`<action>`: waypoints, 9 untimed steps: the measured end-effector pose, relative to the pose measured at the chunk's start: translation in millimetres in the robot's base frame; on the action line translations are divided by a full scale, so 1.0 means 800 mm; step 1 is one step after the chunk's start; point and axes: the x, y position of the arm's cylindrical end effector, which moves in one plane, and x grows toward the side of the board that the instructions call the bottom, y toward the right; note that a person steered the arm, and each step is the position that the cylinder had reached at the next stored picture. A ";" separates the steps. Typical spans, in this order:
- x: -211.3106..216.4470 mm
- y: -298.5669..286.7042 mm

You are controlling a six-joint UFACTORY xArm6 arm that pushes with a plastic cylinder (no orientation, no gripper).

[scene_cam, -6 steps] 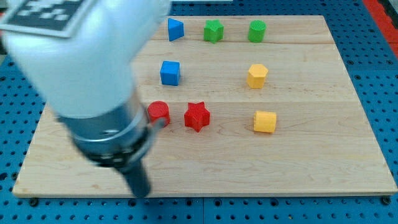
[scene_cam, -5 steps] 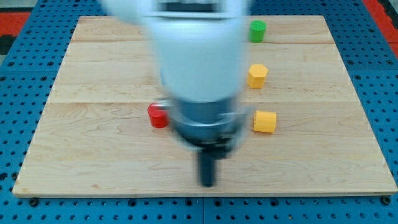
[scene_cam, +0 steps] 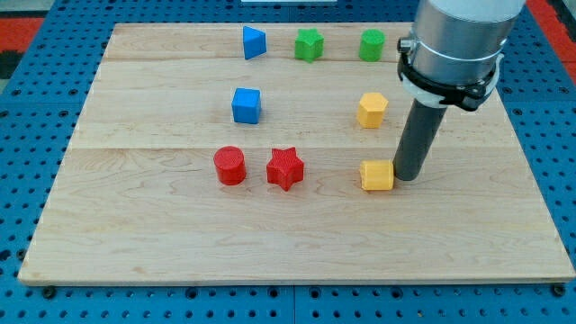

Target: Push the yellow heart towards the red star

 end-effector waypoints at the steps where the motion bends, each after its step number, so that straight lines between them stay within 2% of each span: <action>1: 0.003 -0.005; 3: 0.003 -0.024; 4: 0.003 -0.003; 6: 0.022 0.107; 9: 0.022 0.172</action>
